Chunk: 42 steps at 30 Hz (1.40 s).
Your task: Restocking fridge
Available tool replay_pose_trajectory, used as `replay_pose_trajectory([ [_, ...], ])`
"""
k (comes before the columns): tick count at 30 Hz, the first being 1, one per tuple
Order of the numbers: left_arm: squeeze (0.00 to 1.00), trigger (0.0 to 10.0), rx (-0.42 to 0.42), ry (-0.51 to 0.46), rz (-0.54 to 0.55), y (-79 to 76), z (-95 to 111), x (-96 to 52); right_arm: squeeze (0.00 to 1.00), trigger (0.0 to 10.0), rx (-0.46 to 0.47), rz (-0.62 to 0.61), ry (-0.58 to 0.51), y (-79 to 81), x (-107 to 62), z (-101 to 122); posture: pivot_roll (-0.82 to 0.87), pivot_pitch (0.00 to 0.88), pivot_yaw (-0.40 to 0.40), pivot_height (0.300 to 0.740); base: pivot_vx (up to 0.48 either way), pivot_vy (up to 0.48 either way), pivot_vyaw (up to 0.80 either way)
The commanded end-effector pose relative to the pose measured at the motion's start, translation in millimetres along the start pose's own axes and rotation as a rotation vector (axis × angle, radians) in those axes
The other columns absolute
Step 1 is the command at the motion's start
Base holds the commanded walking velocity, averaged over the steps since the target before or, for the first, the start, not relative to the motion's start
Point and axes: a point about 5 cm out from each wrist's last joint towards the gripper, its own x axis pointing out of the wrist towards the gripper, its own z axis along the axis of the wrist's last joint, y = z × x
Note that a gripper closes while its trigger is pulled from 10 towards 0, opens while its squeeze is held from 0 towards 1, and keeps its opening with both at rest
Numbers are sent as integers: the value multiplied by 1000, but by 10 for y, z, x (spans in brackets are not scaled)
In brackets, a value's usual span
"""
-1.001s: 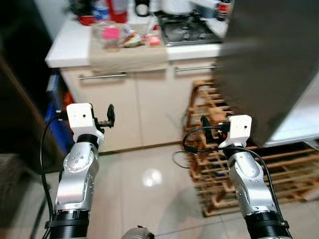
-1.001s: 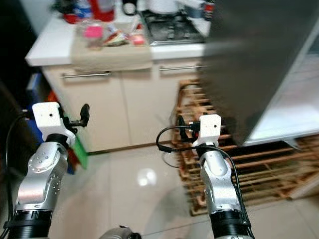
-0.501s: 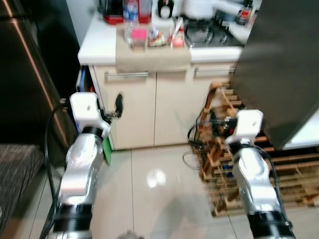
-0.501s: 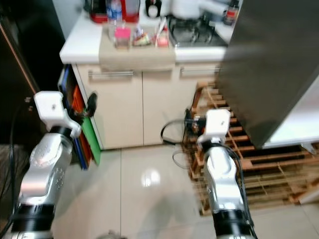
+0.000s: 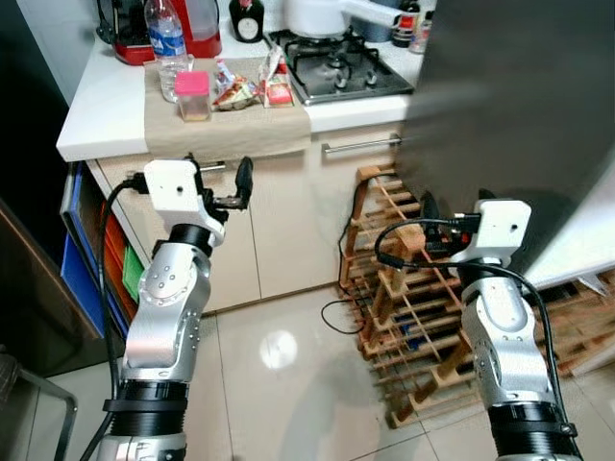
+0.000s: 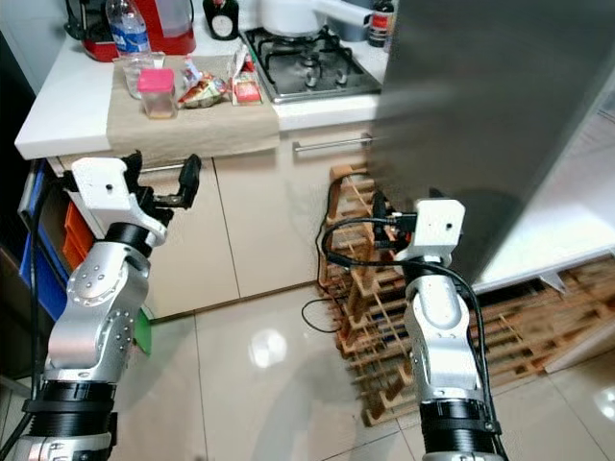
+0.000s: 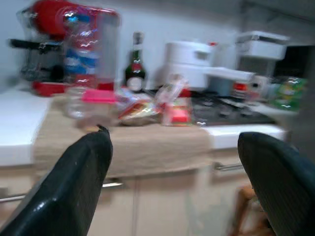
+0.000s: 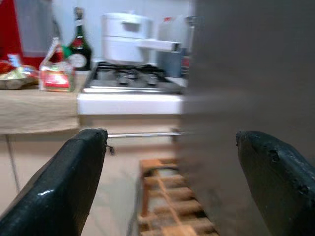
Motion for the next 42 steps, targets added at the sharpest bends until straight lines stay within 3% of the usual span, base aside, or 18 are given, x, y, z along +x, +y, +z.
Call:
replay_pose_trajectory([
  [1,0,10000,14,1,33,101,11,-19,71,10000,5,59,-10,143,41,31,7,0,-2,740,469,0,788],
  [8,0,10000,24,-20,23,84,54,2,94,10000,8,69,-13,171,59,45,8,0,-1,740,469,0,746],
  [13,0,10000,77,-153,-42,-30,393,120,63,10000,-25,78,-111,212,136,312,7,0,0,740,469,0,119],
  [20,0,10000,91,-287,-99,-156,779,239,63,10000,-17,56,-237,214,230,662,7,0,-2,740,469,0,0],
  [26,0,10000,71,-305,-226,-358,930,437,59,10000,-4,-40,-280,101,263,796,8,0,-5,740,477,0,0],
  [35,0,10000,9,-329,-246,-363,1143,710,63,10000,-14,-90,-272,18,246,814,-16,0,13,740,480,0,0],
  [40,0,10000,-23,-410,-280,-408,1390,827,63,10000,-5,-122,-337,-5,234,1033,-25,0,24,740,480,0,0],
  [42,0,10000,12,-446,-297,-448,1526,885,59,10000,-8,-99,-401,39,222,1223,-29,0,30,740,0,0,0],
])
